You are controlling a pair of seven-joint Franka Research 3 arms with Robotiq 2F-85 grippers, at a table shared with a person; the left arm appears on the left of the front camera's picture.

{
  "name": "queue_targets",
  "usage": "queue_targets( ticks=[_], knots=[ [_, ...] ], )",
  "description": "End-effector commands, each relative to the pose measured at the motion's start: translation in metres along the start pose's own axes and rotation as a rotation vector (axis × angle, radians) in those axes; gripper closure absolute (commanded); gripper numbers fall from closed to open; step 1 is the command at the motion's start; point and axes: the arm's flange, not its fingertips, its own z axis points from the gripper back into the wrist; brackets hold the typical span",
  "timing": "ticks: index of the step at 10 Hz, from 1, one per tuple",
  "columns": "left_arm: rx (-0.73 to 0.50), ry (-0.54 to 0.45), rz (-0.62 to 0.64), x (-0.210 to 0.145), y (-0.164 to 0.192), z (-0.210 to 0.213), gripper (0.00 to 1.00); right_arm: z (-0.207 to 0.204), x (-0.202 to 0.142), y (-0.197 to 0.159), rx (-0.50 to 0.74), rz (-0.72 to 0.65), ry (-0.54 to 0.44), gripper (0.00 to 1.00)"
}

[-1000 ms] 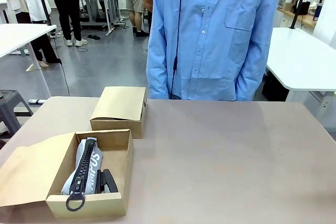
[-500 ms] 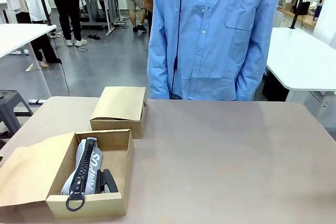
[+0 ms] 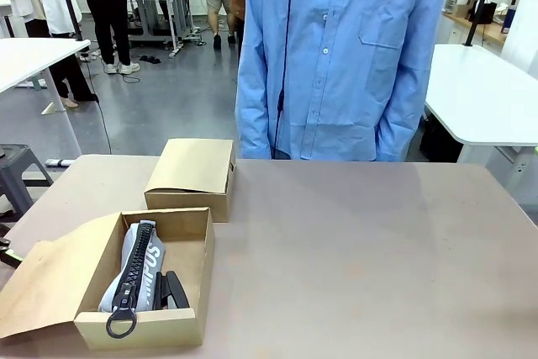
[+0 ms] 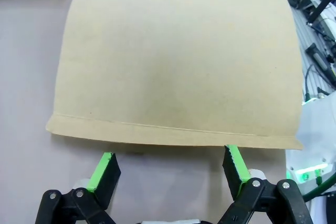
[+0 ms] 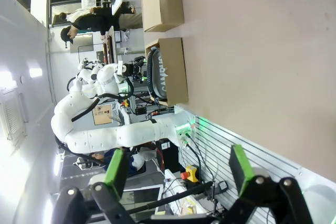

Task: Place items inside the box.
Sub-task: Close the lid of the Mailer Box closest to the robot.

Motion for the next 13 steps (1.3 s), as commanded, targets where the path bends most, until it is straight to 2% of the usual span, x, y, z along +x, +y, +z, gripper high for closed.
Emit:
queue_targets(
  ticks=[1,6,8,10,13],
  knots=[
    [-0.04,0.02,0.001,0.002,-0.005,-0.012,0.0,0.001,0.001,0.004,0.019,0.001,-0.005,0.0],
    [0.04,0.059,0.018,-0.007,-0.01,0.015,0.0,0.001,0.001,0.004,0.019,0.001,-0.005,0.0],
    [0.069,0.105,0.046,-0.015,-0.013,0.028,0.0,0.001,0.001,0.004,0.019,0.001,-0.005,0.0],
    [0.055,0.067,0.031,-0.014,-0.013,0.023,0.0,0.001,0.001,0.004,0.019,0.001,-0.005,0.0],
    [-0.004,0.062,0.0,-0.006,-0.007,0.004,0.0,0.001,0.001,0.004,0.019,0.001,-0.005,0.0]
  ],
)
